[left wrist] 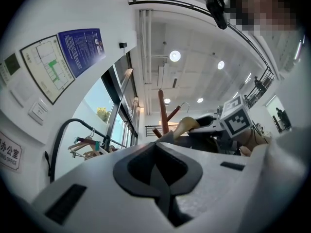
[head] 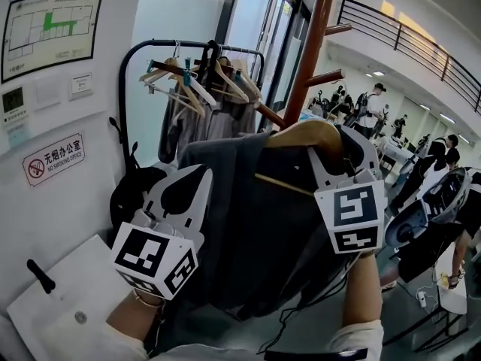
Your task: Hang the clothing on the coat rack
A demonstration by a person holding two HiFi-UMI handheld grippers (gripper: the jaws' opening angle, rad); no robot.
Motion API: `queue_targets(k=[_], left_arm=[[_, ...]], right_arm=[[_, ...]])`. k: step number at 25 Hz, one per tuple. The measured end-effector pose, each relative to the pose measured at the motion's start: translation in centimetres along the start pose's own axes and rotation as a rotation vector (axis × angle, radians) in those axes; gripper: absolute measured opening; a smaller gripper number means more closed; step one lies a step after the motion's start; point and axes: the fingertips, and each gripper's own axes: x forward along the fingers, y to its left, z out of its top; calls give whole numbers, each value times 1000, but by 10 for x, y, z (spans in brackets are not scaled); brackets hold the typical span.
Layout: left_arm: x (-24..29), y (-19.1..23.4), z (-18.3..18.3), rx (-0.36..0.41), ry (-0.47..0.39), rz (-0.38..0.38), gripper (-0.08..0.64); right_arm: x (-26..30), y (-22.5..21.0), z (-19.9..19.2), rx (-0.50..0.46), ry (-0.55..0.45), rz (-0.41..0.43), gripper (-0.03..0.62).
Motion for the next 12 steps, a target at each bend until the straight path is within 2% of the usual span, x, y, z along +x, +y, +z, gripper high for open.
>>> queue_targets(k=[12], left_arm=[[5, -3, -3, -15, -9, -14, 8]], right_arm=[[20, -13, 5, -72, 91, 10, 229]])
